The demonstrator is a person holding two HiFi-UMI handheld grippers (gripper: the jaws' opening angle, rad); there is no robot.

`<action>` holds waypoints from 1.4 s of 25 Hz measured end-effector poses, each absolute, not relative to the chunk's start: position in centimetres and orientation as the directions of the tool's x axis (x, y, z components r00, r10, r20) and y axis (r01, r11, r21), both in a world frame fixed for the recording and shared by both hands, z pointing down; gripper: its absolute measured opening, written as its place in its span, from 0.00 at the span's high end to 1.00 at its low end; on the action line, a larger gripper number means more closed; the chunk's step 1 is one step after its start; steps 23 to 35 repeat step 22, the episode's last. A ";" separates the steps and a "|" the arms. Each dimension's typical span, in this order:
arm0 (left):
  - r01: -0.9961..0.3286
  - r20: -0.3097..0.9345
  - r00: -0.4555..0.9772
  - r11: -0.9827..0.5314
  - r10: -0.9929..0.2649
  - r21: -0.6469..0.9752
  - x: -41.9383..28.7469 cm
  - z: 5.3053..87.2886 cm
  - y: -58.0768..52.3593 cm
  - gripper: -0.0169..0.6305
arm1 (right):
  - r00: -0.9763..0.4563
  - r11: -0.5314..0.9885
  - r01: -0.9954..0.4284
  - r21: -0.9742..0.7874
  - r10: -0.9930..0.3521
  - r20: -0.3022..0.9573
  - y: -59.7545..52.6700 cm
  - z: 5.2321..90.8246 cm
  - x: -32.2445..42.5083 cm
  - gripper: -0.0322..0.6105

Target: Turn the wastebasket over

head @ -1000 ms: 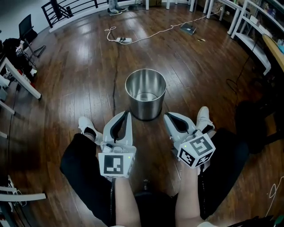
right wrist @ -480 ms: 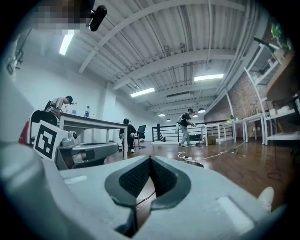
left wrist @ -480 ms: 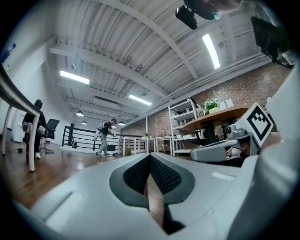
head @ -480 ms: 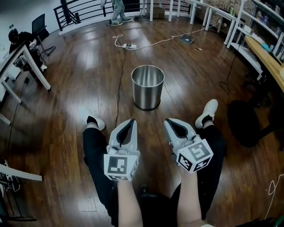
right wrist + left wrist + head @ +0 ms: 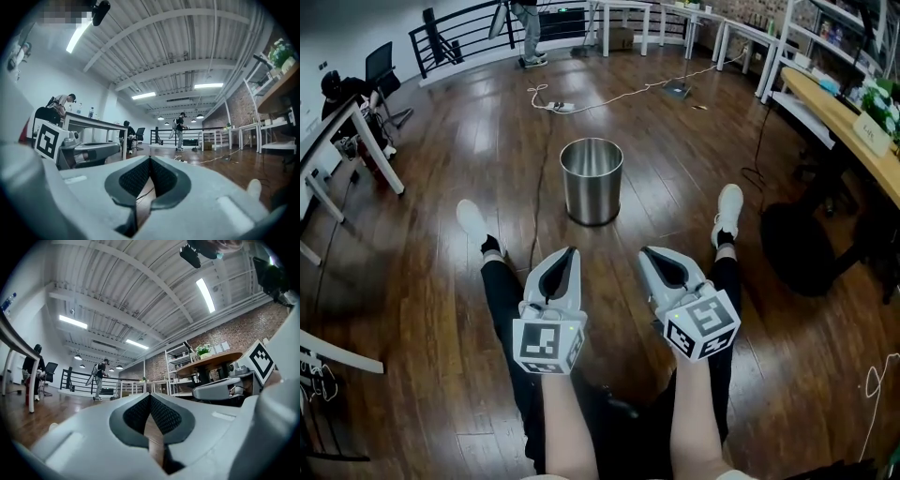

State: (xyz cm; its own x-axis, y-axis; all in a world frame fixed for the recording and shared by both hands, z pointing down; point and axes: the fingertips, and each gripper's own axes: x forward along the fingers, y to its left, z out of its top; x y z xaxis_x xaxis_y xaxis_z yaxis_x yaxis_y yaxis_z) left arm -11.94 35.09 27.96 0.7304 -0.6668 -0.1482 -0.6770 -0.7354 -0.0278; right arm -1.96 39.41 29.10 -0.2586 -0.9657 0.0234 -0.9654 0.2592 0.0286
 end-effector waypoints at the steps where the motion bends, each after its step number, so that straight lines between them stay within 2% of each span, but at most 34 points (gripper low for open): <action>1: -0.675 -0.150 0.732 -0.737 -0.665 -0.032 -11.8 28.0 35.4 0.95 | -0.255 0.256 -0.966 0.026 -0.967 0.024 39.8 29.2 -1.8 0.96; 9: -0.670 -0.131 0.740 -0.739 -0.660 -0.064 -10.4 28.6 37.0 0.95 | -0.247 0.248 -0.969 0.010 -0.969 0.013 40.8 29.1 -1.1 0.96; 35: -0.702 -0.155 0.707 -0.711 -0.691 -0.034 -12.0 27.9 36.0 0.95 | -0.247 0.247 -0.969 -0.019 -0.969 0.003 39.8 29.1 -0.7 0.96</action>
